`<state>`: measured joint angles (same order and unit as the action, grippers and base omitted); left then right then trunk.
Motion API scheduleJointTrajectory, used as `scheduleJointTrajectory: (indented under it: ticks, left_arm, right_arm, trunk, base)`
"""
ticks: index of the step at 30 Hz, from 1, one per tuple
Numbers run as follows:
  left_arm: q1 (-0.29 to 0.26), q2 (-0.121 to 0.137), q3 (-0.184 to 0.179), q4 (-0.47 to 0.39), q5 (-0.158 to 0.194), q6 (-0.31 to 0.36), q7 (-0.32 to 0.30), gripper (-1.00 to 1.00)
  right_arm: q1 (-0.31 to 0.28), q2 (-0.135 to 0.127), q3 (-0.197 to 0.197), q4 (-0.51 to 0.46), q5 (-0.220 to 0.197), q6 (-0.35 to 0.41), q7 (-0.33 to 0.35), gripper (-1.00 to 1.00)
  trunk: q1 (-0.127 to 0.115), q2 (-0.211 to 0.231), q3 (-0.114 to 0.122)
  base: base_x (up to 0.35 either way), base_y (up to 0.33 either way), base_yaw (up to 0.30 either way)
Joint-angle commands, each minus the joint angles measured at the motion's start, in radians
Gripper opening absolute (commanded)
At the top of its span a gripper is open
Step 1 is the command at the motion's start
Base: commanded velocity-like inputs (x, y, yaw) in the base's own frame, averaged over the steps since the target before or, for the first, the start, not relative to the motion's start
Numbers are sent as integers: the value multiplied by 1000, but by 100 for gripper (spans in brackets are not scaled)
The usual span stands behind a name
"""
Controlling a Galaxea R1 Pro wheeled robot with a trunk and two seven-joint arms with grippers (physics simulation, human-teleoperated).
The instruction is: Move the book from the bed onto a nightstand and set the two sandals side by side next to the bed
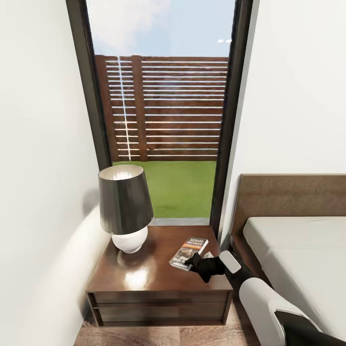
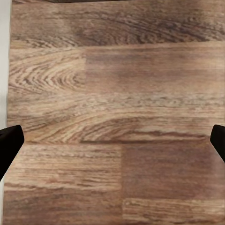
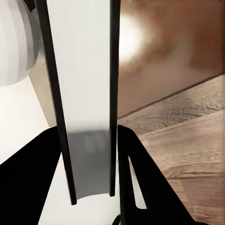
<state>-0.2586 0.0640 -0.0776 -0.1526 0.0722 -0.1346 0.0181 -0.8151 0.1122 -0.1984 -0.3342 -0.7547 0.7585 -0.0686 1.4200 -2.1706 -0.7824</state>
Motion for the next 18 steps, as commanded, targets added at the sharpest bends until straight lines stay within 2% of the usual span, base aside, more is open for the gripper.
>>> scheduleJointTrajectory:
  ticks: [1,18]
  left_arm:
    - [-1,0,-8,1,8,-3,2,100]
    - [-1,0,-8,1,8,-3,2,100]
  right_arm:
    - [-1,1,-5,-2,-8,4,-14,-100]
    - [-9,1,-6,-2,-9,4,-42,-100]
  trunk:
    - [0,0,-1]
    - [0,0,-1]
  base:
    - [0,0,0]
    - [0,0,0]
